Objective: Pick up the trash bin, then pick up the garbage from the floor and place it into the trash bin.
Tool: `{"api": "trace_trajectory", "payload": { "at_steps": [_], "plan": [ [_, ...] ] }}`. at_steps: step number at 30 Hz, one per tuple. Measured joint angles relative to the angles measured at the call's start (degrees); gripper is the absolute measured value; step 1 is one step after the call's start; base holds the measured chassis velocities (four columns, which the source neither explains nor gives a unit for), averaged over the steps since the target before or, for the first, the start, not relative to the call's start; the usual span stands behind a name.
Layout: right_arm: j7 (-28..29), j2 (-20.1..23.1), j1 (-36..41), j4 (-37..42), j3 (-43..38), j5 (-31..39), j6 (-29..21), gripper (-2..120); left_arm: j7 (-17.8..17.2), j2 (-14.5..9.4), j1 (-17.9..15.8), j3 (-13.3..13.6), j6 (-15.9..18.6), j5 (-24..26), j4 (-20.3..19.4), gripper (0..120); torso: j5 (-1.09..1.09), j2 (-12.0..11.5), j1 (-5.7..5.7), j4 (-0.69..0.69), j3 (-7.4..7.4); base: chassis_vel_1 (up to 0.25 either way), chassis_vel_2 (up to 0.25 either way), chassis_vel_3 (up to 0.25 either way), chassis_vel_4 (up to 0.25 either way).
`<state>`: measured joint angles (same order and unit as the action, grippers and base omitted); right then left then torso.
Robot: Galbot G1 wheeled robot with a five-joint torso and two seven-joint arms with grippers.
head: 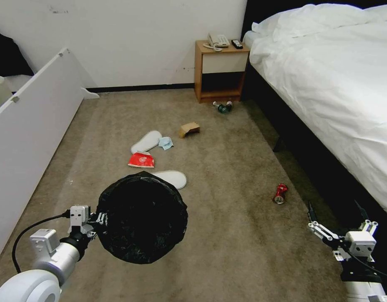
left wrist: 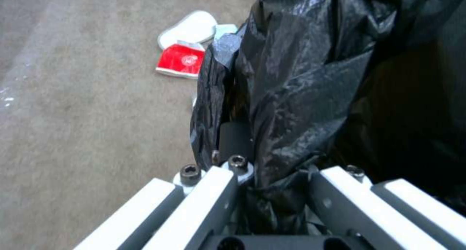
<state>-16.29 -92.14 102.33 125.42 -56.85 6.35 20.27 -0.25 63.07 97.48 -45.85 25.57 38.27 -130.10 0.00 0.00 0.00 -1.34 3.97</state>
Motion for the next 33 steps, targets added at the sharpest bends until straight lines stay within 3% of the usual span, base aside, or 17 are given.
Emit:
{"api": "trace_trajectory", "payload": {
  "at_steps": [26,33],
  "plan": [
    [-0.3,0.0,-0.3,-0.7,0.7,1.0,1.9,100,0.0,0.2,0.4,-0.3,-0.3,0.3,-0.3,0,0.00,0.0,0.01,0.00,0.02,-0.231,0.227,0.231,-0.224],
    [-0.4,0.0,-0.5,-2.3,0.3,1.2,2.1,100,0.0,0.5,0.5,-0.4,-0.3,0.1,-0.3,0,-0.01,0.0,0.00,0.01,0.00,-0.068,0.066,0.055,-0.056]
  ]
}}
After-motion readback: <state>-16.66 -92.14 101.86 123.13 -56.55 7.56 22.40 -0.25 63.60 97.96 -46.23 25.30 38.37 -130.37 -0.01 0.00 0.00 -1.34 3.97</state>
